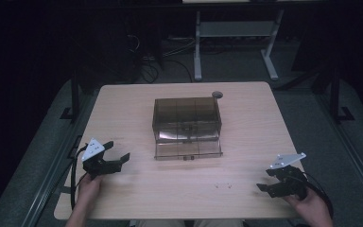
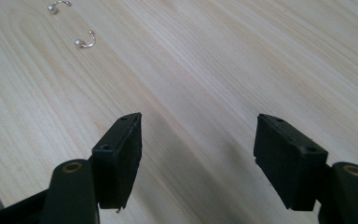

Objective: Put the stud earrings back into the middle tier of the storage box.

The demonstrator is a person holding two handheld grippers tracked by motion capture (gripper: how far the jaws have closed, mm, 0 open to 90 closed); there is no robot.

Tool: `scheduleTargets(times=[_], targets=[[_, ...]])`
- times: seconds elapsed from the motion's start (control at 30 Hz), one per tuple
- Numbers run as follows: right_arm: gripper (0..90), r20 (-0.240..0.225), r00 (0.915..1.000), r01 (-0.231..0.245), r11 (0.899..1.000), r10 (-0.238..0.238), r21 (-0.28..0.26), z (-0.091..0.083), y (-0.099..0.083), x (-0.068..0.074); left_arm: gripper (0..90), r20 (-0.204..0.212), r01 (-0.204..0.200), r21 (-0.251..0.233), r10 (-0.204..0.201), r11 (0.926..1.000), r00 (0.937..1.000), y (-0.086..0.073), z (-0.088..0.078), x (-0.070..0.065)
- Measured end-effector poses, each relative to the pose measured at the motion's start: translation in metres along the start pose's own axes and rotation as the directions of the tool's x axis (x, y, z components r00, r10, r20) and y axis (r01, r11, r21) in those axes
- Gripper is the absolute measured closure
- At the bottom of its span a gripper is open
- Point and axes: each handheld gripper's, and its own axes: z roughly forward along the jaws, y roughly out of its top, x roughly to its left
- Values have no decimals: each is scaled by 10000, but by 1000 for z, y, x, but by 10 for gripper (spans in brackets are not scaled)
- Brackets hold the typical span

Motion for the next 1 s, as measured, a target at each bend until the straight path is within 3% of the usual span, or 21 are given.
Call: scheduleTargets(times=[0.27, 0.6, 1.0], targets=[[324, -265, 9996, 88, 10000, -87, 20, 0, 11, 10, 128, 25, -89, -16, 89, 10000, 10000, 0, 0, 0], [323, -397, 9953, 889, 9957, -878, 273, 3, 28, 27, 128, 50, -178, 3, 178, 9998, 9998, 0, 0, -1], [324, -564, 9912, 1224, 9915, -1198, 446, 4, 44, 34, 128, 45, -42, -22, 42, 10000, 10000, 0, -1, 0]])
